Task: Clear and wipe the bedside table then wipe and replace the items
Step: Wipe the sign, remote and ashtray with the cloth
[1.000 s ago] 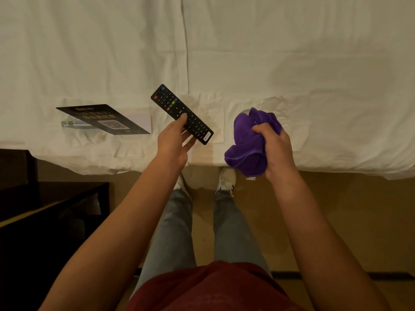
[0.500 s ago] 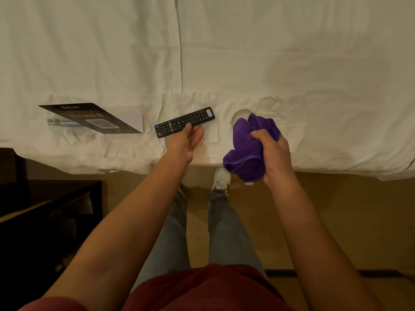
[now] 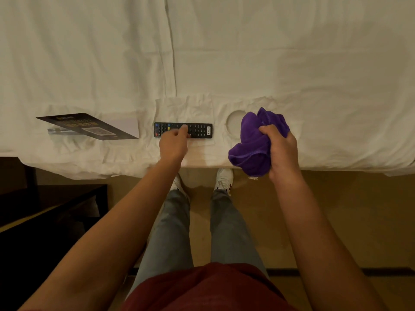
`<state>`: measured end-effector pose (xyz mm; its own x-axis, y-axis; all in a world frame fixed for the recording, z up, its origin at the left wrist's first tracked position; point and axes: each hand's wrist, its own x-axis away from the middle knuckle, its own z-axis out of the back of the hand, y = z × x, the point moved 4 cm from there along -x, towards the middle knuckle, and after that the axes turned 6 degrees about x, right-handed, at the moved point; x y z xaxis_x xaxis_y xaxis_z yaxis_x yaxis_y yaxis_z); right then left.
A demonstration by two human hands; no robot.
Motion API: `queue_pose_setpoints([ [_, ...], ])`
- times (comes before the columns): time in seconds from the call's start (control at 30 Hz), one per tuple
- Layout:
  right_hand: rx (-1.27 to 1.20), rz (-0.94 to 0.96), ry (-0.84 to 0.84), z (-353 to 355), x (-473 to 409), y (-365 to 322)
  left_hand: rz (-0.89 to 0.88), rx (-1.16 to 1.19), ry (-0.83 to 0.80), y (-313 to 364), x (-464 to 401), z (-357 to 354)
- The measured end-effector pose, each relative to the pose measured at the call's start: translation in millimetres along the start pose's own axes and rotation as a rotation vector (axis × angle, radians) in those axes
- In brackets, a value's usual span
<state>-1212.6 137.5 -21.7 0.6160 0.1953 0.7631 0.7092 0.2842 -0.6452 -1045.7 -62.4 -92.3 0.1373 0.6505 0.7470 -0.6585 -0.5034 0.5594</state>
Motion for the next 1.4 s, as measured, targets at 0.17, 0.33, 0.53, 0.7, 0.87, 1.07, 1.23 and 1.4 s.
queue_pose_setpoints([
  [0.17,-0.018,0.002,0.079,24.5,-5.4,-6.5,-0.483,-0.318,-0.126,71.3,12.7,-56.6],
  [0.33,-0.032,-0.013,0.129,47.5,-6.3,-6.1,-0.847,-0.956,-0.335,78.0,29.2,-126.6],
  [0.53,-0.057,-0.034,0.158,67.4,-10.4,1.7,-0.938,-1.244,-0.363,52.0,25.0,-149.4],
  [0.7,-0.06,-0.006,0.165,73.1,-11.5,-2.4,-0.945,-1.126,-0.384,58.4,30.3,-141.4],
  [0.87,-0.091,0.093,0.159,69.0,-6.3,-27.3,-0.641,-0.428,-0.489,76.8,67.3,-102.9],
  [1.07,0.037,0.402,0.047,13.7,14.4,-76.7,-0.268,0.205,-0.57,104.7,115.8,-90.8],
  [1.23,0.14,0.549,0.063,-22.1,40.7,-81.5,-0.249,0.31,-0.403,124.5,128.3,-85.4],
  [1.4,0.199,0.471,-0.024,-26.9,65.6,-47.4,-0.217,0.299,-0.407,127.8,113.7,-66.4],
])
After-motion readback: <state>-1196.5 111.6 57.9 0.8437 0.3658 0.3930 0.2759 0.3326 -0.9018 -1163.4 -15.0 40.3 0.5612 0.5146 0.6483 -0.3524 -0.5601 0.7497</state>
